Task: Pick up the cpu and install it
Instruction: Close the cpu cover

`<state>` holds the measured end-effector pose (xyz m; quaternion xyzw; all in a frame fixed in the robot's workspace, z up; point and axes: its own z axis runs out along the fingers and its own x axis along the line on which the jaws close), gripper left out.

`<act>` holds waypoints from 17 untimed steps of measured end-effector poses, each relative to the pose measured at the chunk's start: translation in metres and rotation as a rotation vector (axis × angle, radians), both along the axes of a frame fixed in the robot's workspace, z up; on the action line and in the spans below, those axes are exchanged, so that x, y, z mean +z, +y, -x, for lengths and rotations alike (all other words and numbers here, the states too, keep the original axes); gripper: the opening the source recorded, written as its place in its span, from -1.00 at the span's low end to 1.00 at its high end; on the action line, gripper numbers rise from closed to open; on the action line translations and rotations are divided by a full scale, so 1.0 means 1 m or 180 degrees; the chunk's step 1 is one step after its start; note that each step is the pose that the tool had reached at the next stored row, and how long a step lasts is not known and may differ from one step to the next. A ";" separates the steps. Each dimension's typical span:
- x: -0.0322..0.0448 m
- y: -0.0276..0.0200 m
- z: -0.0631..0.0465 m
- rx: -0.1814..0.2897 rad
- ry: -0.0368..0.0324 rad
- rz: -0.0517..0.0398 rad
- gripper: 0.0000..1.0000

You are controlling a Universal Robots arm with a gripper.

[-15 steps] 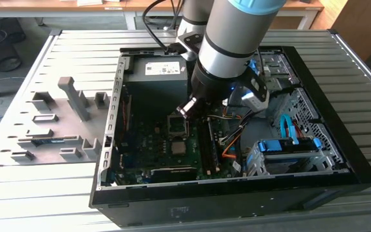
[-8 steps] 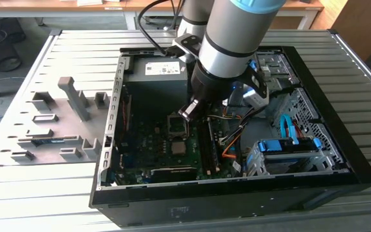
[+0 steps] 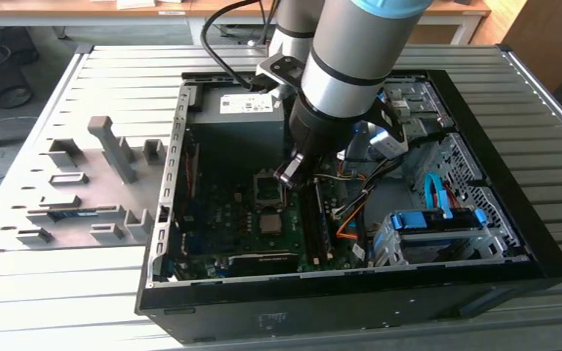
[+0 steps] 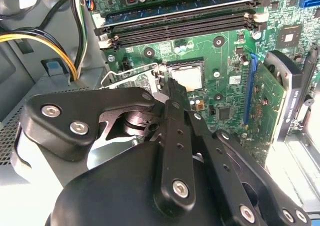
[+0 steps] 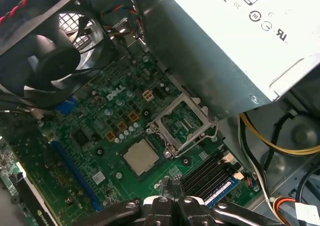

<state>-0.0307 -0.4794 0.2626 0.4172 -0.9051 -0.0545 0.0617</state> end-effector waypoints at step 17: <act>-0.0021 0.0001 0.000 0.0002 -0.0358 0.0003 -0.80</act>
